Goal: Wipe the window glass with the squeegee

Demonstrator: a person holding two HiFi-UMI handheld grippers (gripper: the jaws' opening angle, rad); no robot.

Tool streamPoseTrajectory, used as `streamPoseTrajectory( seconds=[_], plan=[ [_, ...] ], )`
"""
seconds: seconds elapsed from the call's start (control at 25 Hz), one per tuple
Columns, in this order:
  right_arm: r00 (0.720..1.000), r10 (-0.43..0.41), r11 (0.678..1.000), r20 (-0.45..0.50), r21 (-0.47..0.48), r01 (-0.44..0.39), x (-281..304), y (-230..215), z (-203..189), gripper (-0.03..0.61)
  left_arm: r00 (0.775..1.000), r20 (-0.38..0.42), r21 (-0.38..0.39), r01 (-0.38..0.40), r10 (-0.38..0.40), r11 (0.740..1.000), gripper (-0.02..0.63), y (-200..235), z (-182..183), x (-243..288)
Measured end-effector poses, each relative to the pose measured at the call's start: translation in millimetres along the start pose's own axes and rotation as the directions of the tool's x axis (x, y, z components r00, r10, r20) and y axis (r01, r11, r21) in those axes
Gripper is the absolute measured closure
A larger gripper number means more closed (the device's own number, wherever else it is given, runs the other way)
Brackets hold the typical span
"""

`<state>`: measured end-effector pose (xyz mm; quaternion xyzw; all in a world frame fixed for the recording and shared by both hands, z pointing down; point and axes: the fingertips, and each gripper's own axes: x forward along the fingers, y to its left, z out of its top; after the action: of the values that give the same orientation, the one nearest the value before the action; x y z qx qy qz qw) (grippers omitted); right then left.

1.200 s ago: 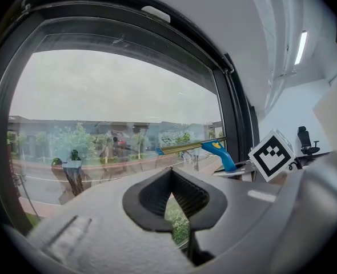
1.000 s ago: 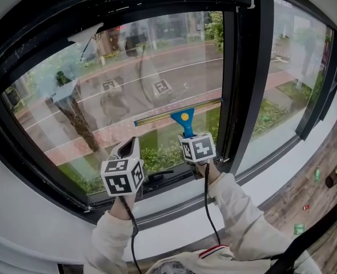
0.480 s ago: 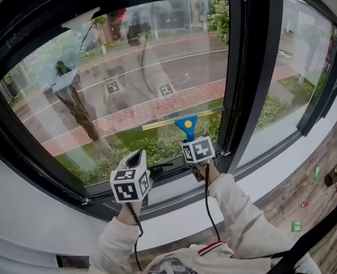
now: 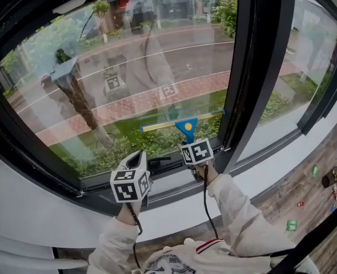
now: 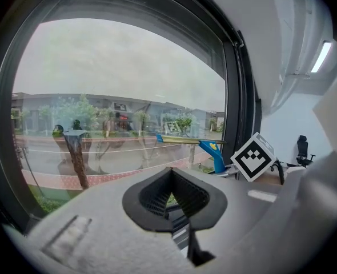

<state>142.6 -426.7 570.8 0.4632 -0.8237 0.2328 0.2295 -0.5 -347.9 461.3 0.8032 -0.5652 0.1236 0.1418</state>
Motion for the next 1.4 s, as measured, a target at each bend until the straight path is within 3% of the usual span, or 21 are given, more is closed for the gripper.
streamPoseTrajectory(
  seconds=[0.36,0.84,1.4],
  plan=[
    [0.997,-0.056,0.996,-0.049,-0.078,0.052,9,-16,-32,0.515,1.000,-0.015,-0.021,-0.004,0.004,1.000,0.613,-6,-7,7],
    [0.996,-0.003,1.000,-0.086,-0.010,0.002,31,-7,-57,0.518,0.998,-0.058,-0.033,-0.025,0.023,0.999,0.612,0,-24,9],
    [0.985,-0.010,1.000,-0.174,0.012,0.012,43,-12,-87,0.522,0.995,-0.089,-0.053,-0.058,0.053,0.997,0.612,6,-46,11]
  ],
)
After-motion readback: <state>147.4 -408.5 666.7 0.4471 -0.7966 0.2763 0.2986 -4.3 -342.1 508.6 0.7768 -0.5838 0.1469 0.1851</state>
